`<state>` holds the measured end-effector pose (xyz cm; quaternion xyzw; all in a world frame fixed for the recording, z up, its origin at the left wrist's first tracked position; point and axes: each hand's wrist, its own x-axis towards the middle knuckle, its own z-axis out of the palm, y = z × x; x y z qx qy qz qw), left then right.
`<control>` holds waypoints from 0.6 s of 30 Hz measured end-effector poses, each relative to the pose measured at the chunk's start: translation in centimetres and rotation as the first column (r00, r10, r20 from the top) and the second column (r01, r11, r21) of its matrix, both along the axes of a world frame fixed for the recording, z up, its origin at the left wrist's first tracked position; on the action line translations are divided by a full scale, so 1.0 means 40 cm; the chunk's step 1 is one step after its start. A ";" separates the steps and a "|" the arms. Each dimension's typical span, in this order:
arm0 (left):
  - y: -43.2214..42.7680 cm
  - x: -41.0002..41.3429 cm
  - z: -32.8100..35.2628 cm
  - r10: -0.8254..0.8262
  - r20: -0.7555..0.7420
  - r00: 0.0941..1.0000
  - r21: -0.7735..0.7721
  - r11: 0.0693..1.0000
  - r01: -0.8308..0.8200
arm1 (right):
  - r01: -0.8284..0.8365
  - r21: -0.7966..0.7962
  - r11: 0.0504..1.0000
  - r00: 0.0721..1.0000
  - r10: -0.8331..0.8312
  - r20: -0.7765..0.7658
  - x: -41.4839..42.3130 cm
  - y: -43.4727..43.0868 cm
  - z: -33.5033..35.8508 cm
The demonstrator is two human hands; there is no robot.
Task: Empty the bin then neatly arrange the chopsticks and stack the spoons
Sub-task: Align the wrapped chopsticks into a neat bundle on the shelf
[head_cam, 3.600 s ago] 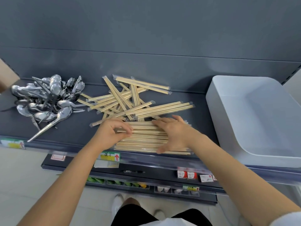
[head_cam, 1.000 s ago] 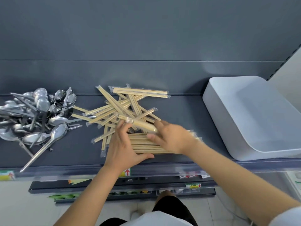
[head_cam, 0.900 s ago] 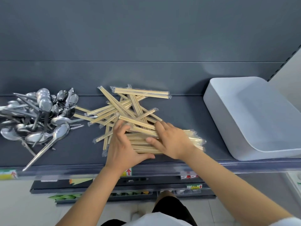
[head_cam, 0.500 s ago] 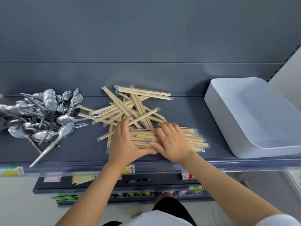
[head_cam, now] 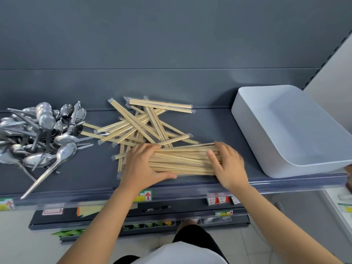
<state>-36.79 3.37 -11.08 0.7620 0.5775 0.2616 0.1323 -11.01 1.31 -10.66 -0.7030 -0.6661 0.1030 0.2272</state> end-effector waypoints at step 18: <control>-0.011 0.005 0.009 -0.040 0.083 0.996 -0.038 0.998 0.043 | -0.473 0.049 0.880 0.823 0.421 0.382 -0.050 0.069 0.003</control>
